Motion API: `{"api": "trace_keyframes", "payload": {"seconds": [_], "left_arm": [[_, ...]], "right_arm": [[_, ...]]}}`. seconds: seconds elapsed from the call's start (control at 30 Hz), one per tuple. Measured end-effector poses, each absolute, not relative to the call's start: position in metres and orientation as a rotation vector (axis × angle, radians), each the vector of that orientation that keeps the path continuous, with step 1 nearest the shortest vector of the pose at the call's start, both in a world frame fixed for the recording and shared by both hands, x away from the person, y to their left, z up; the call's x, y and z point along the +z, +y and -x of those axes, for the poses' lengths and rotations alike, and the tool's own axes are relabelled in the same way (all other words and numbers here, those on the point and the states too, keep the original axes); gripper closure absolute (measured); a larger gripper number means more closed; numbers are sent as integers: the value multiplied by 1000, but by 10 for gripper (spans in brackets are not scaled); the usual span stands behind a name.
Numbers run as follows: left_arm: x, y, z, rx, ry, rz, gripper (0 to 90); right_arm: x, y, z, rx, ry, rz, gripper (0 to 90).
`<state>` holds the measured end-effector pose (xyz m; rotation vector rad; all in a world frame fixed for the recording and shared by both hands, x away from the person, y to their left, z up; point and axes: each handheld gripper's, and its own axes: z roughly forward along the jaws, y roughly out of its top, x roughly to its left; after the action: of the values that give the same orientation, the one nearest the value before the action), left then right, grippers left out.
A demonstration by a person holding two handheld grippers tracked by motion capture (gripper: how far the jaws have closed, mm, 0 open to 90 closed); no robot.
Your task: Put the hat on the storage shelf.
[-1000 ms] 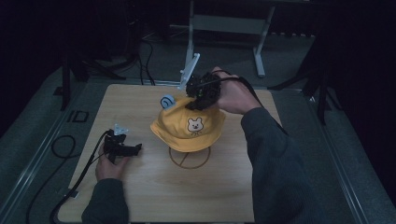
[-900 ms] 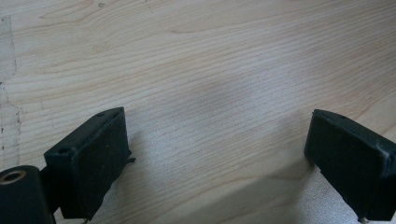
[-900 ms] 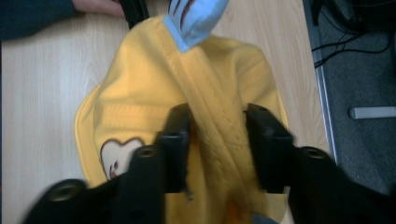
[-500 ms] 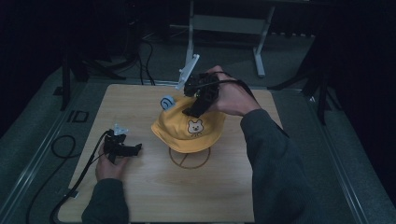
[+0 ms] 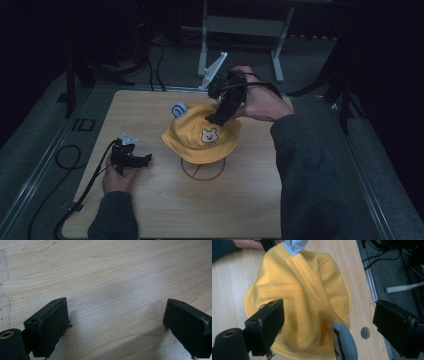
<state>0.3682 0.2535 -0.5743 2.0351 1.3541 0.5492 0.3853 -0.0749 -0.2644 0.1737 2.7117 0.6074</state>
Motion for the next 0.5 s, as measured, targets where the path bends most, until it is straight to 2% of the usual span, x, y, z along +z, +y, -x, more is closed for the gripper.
{"api": "trace_keyframes", "payload": {"seconds": [0.5], "left_arm": [[-574,254,-368,548,1354,-2037,63]], "right_arm": [[-260,-121,-385,639,2704,-259,103]]}}
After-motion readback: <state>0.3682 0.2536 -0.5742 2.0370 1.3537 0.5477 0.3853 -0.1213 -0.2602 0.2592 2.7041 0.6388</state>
